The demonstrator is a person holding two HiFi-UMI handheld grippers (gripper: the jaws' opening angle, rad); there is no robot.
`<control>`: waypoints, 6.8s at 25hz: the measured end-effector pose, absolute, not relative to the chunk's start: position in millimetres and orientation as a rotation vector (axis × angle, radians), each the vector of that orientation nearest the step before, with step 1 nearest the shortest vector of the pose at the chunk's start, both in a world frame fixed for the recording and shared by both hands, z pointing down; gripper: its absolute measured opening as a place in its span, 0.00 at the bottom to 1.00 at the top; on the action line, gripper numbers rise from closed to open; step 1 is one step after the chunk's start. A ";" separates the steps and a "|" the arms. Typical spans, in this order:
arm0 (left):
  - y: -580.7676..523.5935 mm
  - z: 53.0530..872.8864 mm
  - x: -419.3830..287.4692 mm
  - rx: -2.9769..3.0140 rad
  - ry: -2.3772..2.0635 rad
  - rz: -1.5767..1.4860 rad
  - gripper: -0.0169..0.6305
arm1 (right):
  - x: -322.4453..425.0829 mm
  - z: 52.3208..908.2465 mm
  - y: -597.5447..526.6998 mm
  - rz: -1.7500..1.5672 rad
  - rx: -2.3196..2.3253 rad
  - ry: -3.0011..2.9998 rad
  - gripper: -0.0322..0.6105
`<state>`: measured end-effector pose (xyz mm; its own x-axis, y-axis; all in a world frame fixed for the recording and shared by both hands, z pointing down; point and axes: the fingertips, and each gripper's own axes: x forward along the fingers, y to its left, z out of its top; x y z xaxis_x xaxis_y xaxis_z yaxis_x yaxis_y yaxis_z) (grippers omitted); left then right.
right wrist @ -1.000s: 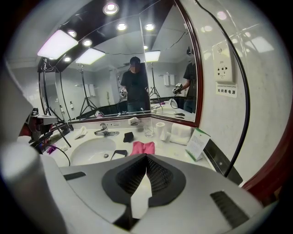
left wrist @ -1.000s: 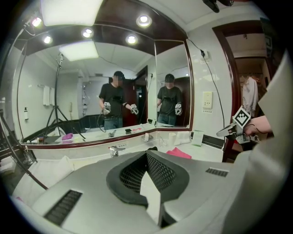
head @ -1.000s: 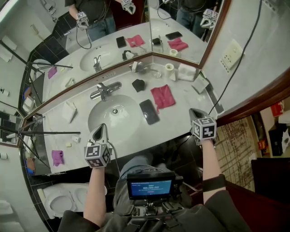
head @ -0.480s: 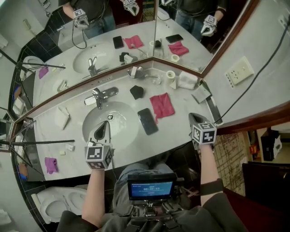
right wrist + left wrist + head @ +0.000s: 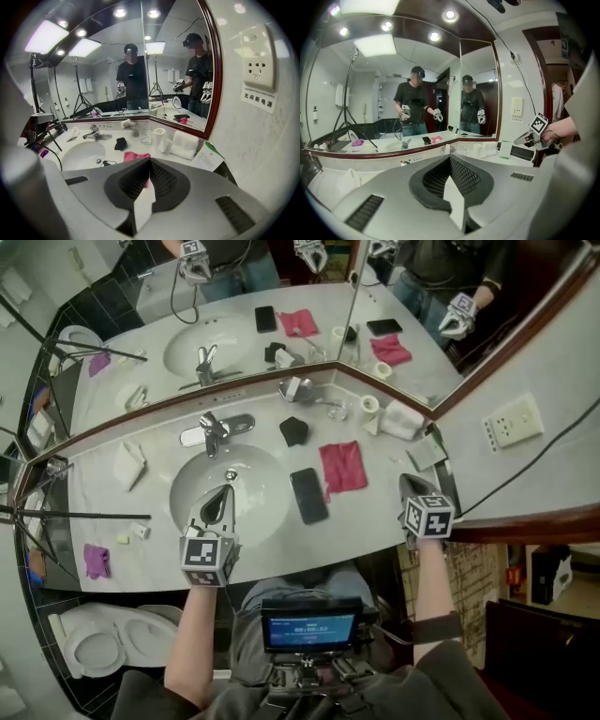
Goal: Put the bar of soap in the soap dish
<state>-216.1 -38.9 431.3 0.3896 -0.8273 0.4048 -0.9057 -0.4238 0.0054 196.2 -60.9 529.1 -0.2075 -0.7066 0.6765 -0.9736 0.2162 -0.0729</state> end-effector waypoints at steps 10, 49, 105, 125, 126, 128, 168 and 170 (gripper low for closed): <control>-27.9 434.3 -174.0 2.179 -1.761 0.464 0.03 | 225.6 546.6 -109.1 0.637 1.316 -2.109 0.08; -72.0 476.2 -128.7 2.061 -1.813 0.525 0.03 | 72.2 542.3 -352.1 -0.481 0.429 -2.054 0.36; -59.8 516.1 -198.0 1.881 -1.881 0.436 0.03 | -101.3 557.9 -367.7 -0.308 0.133 -2.237 0.25; -74.2 505.0 -149.8 2.003 -1.794 0.478 0.03 | 51.0 468.3 -344.0 0.247 1.031 -2.590 0.25; -74.1 503.9 -145.9 2.015 -1.782 0.485 0.03 | 62.2 468.6 -335.5 0.268 1.067 -2.579 0.25; -73.0 502.3 -137.8 2.039 -1.757 0.500 0.03 | 85.2 472.1 -317.1 0.312 1.141 -2.551 0.25; -64.5 499.3 -111.8 2.141 -1.637 0.580 0.03 | 211.0 708.4 -95.3 0.915 1.241 -1.822 0.29; -65.1 498.7 -109.9 2.153 -1.631 0.577 0.03 | 211.1 705.2 -97.5 0.918 1.248 -1.834 0.29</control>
